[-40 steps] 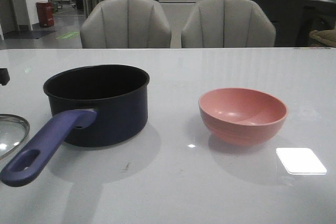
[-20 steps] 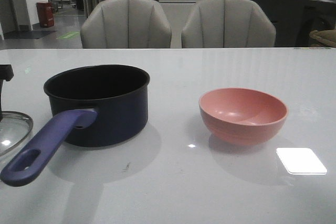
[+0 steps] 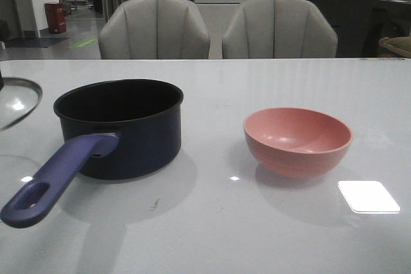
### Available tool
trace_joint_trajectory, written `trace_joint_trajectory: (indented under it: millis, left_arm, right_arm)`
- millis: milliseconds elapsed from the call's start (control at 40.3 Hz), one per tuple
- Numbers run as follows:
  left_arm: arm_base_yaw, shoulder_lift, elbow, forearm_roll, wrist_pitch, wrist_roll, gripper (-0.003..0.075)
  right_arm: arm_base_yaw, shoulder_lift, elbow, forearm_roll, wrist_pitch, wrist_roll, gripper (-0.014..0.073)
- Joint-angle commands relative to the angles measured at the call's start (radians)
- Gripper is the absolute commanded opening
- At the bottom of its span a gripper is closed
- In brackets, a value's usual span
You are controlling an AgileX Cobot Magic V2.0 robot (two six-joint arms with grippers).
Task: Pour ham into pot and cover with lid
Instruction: 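Grasp the glass lid knob with the left gripper and lift it, then carry the lid over the saucepan and lower it onto the rim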
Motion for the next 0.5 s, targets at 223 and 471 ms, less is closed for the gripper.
trace_joint_trajectory:
  millis: [223, 471]
  left_arm:
    - [-0.173, -0.081, -0.205, -0.013, 0.006, 0.056, 0.0383]
    - [-0.324, 0.012, -0.305, -0.013, 0.058, 0.056, 0.0384]
  right_arm:
    - [0.003, 0.004, -0.028, 0.0, -0.071, -0.001, 0.0157]
    - [0.003, 0.004, -0.028, 0.0, -0.07, -0.001, 0.0157]
